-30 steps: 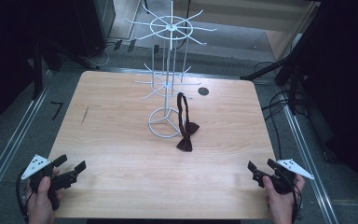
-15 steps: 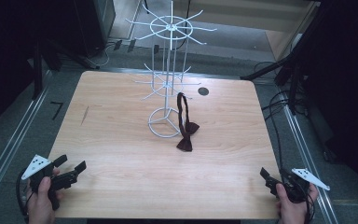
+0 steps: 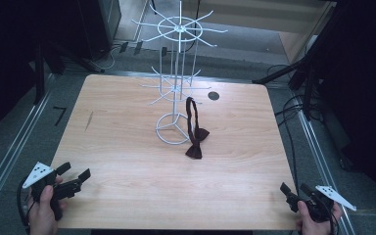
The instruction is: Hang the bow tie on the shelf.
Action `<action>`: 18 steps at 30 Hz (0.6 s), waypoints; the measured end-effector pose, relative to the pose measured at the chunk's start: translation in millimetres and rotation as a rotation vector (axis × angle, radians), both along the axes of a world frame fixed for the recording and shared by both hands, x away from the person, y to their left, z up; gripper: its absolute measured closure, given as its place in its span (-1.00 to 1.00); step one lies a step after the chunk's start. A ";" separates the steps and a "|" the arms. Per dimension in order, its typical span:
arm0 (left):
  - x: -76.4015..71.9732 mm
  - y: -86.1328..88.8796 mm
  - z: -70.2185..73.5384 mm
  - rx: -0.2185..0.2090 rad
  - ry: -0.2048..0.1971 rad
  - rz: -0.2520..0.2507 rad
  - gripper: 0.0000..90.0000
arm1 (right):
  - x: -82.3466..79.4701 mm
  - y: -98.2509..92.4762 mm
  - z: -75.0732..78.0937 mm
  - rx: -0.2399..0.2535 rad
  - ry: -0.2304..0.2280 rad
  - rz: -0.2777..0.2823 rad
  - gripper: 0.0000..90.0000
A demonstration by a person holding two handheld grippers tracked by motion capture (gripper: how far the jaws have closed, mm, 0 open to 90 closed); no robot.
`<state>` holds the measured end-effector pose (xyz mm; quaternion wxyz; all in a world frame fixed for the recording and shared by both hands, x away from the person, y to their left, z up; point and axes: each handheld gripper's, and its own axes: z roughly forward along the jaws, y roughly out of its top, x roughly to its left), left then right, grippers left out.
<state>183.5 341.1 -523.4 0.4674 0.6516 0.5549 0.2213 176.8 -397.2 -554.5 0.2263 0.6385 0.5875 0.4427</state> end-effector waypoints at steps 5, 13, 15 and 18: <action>0.5 0.3 0.0 0.001 0.000 0.000 -0.68 | 0.1 1.9 -1.1 -0.003 -0.014 -0.005 -0.71; 0.3 0.7 -0.2 -0.005 -0.004 0.005 -0.68 | -1.2 5.9 -3.9 -0.030 0.000 0.001 -0.70; 0.3 0.8 -0.3 -0.005 -0.004 0.006 -0.68 | -1.4 6.4 -3.8 -0.027 0.003 0.000 -0.71; 0.5 0.8 -0.3 -0.005 -0.003 0.006 -0.68 | -1.6 6.3 -4.1 -0.027 0.003 0.001 -0.71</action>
